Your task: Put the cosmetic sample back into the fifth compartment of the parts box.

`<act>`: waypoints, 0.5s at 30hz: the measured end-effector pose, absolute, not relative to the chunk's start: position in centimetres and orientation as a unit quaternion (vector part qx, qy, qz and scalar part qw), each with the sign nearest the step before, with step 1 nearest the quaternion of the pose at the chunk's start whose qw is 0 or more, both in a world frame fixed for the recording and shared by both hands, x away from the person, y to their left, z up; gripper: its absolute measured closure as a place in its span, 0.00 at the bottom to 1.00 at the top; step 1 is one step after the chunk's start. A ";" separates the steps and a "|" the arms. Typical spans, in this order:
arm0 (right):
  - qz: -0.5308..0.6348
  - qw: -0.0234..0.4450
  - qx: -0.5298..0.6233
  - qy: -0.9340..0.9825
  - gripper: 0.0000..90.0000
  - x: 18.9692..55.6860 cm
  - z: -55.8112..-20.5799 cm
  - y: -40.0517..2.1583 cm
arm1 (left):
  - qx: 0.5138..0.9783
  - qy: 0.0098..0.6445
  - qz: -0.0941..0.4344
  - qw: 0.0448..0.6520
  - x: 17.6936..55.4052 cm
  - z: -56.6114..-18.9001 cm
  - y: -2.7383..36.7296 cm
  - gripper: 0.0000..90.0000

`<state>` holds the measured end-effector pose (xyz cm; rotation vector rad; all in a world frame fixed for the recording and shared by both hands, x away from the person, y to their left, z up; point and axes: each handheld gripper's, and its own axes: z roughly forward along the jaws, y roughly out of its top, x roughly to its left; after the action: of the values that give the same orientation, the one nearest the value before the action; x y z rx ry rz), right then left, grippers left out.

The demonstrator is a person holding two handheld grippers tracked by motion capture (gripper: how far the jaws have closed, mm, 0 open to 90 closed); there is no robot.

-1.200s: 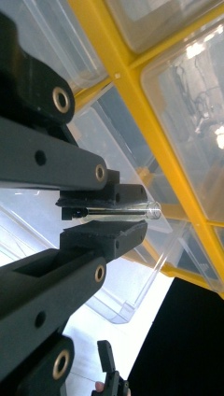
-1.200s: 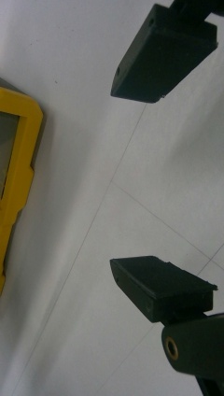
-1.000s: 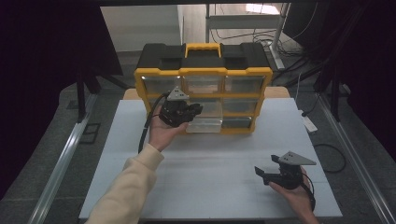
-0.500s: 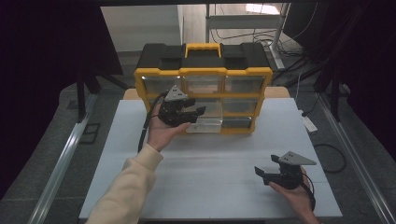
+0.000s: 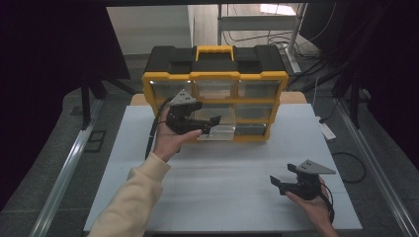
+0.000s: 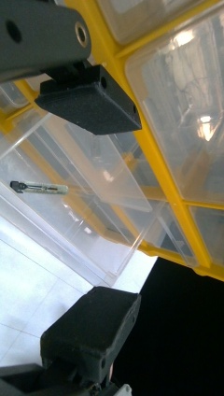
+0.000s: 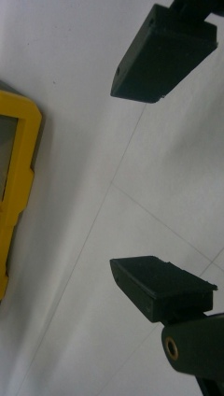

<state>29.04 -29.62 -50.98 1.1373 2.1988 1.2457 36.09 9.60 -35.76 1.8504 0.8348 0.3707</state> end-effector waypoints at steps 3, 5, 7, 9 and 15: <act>0.442 0.184 0.402 0.780 0.17 28.9 -51.0 -29.6 | 0.770 0.346 0.156 0.513 35.9 -35.4 9.7 0.17; 0.442 0.184 0.402 0.780 0.17 28.9 -51.0 -29.6 | 0.769 0.345 0.157 0.515 35.8 -35.1 9.8 0.17; 0.442 0.185 0.403 0.780 0.17 28.9 -51.0 -29.8 | 0.768 0.345 0.160 0.515 35.6 -34.9 9.8 0.17; 0.443 0.184 0.405 0.778 0.17 28.9 -50.9 -29.9 | 0.770 0.341 0.161 0.514 35.4 -34.7 9.7 0.17; 0.441 0.185 0.401 0.781 0.17 28.8 -51.0 -29.8 | 0.773 0.332 0.168 0.514 34.5 -34.3 9.7 0.17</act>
<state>28.81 -29.80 -50.99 1.1306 2.2012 1.2416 34.45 9.71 -34.32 1.8588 0.7990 0.4031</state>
